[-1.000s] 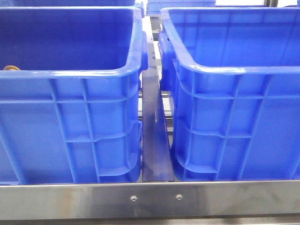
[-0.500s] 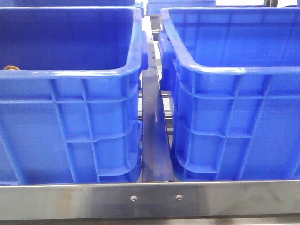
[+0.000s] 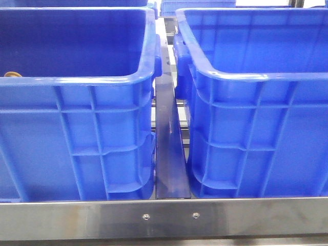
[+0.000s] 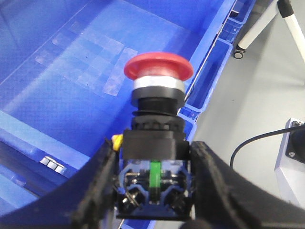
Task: Pick red and yellow buttons and place in box
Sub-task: 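Grasp the red button with the right gripper and open the left gripper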
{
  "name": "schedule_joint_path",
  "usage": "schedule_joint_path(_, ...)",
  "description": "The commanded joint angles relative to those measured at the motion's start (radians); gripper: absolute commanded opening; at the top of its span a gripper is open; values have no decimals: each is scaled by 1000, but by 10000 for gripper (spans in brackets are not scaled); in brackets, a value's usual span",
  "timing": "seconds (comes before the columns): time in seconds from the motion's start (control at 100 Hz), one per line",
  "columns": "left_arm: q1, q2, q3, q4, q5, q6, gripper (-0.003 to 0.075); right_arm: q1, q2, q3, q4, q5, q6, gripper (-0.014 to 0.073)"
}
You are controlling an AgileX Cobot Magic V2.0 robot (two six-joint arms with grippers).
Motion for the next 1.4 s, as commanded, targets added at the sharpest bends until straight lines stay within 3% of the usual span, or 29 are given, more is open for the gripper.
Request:
schedule_joint_path(0.0, -9, -33, -29, 0, -72, -3, -19, 3, 84, -33, 227, -40, -164, 611)
schedule_joint_path(0.21, -9, -33, -29, 0, -73, -3, -19, 3, 255, -33, 637, 58, -492, 611)
schedule_joint_path(0.33, -9, -33, -29, 0, -73, -3, -19, 3, 327, -33, 755, 118, -584, 611)
schedule_joint_path(0.92, -9, -33, -29, 0, -78, -3, -19, 58, 477, -33, 831, 240, -638, 601)
schedule_joint_path(1.04, -9, -33, -29, 0, -83, -3, -19, 71, 486, -33, 841, 244, -639, 501)
schedule_joint_path(1.22, -9, -33, -29, 0, -83, -3, -19, 73, 493, -33, 846, 253, -639, 241)
schedule_joint_path(1.39, -9, -33, -29, 0, -79, -3, -16, 73, 493, -33, 846, 250, -639, 172)
